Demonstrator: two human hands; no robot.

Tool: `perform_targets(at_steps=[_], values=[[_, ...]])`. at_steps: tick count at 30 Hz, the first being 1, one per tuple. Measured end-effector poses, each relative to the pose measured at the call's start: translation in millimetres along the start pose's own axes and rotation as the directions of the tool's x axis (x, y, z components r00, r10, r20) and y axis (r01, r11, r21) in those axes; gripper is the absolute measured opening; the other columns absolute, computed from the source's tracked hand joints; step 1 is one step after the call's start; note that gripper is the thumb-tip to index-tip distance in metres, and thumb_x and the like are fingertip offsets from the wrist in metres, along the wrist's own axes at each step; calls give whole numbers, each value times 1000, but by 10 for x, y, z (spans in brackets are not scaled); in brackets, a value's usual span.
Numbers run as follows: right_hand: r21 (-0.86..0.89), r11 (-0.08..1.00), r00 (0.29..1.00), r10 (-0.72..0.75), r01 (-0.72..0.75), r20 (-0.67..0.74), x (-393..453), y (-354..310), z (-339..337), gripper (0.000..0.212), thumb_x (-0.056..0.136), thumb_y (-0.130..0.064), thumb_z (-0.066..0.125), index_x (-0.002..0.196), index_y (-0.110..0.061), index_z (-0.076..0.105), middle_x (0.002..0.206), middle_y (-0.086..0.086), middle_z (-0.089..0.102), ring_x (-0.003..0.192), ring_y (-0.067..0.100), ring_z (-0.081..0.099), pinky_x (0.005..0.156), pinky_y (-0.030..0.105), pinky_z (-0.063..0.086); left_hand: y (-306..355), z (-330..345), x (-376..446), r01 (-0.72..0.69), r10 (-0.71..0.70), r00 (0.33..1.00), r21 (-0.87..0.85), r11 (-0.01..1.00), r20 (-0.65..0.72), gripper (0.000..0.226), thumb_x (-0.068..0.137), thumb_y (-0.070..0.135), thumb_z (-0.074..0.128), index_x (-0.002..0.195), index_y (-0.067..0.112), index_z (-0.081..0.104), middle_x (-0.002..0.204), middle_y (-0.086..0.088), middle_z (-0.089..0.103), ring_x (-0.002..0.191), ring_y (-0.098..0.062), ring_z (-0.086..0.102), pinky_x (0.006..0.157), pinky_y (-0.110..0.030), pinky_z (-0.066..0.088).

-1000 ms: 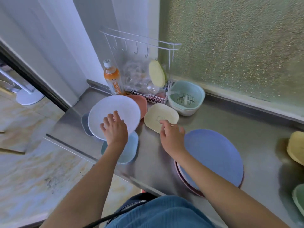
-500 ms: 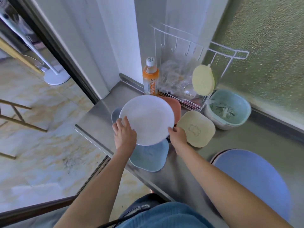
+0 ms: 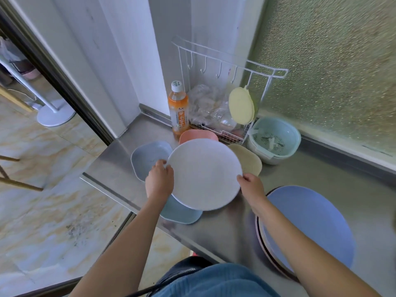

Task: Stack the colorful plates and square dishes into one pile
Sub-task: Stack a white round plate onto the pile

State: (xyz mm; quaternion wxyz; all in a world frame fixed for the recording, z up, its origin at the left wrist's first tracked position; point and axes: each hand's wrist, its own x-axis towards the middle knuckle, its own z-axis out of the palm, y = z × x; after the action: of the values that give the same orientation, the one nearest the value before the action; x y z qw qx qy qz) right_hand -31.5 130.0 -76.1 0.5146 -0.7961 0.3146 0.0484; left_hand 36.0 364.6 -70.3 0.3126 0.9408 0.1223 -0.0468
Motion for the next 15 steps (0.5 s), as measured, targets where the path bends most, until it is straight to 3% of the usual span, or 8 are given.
perform_targets(at_steps=[3,7,9,15], values=[[69,997,999,35,-33,-40,-84,141,-234,29,92,-17,48,65,-11,40,65,11,39,67,20,35,64,32,29,195,136,-139,-63,63,997,-23,998,33,26,92,27,36,97,9,54,85,-11,62,69,-29,54,62,-34,44],[67,996,982,-38,51,-184,-193,190,-558,35,91,-15,48,60,-12,34,57,6,32,63,19,29,56,33,20,376,331,-347,-113,115,993,-62,992,26,26,94,29,35,86,11,51,68,-5,55,60,-24,53,57,-32,48],[71,995,967,-45,65,-250,-233,225,-760,31,91,-17,48,63,-4,41,60,7,37,62,19,30,57,34,21,453,427,-469,-150,151,988,-66,987,24,30,93,31,37,74,11,49,60,-4,51,56,-24,50,49,-27,39],[43,999,912,12,6,-409,-374,605,-1382,37,91,-19,43,56,-15,31,54,0,34,52,16,27,50,33,21,868,714,-908,-266,270,956,-53,963,115,39,92,31,40,62,7,47,59,-9,52,56,-30,49,48,-30,32]])
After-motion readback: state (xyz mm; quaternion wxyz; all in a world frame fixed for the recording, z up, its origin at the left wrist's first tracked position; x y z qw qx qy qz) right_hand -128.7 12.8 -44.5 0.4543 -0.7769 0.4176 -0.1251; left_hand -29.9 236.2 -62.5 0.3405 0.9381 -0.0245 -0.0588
